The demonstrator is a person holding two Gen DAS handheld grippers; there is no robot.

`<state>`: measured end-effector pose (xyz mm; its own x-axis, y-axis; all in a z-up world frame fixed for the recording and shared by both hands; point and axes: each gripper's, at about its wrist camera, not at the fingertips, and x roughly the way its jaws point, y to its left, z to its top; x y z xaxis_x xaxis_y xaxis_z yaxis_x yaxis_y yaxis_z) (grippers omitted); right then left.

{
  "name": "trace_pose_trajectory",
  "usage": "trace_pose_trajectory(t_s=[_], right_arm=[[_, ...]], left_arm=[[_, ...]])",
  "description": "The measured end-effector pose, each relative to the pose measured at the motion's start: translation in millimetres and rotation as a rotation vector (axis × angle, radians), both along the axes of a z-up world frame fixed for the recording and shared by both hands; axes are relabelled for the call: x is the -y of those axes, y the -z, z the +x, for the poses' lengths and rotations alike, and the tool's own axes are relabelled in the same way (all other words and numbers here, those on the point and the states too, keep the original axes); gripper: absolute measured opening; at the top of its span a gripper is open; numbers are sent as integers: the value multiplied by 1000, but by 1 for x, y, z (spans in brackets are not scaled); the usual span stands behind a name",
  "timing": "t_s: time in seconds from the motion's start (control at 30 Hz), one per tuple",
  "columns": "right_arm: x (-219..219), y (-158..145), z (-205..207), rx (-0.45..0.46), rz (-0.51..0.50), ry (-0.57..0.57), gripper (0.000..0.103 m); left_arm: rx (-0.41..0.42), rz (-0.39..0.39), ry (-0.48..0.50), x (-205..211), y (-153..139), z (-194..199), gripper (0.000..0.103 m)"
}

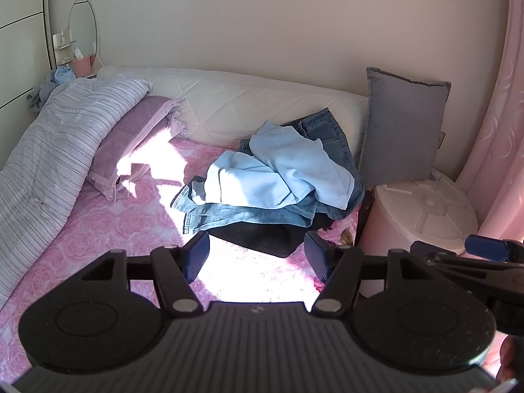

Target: Fold clothes

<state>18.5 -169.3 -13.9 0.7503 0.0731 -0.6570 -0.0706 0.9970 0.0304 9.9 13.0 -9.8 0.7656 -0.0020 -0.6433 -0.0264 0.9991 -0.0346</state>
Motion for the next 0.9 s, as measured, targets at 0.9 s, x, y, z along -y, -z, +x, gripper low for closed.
trace_pose_trajectory(t_s=[0.9], right_arm=[[-18,12,26,-24,-25,-47,71]], left_arm=[[-38,-31,-65,-18,13,21,61]])
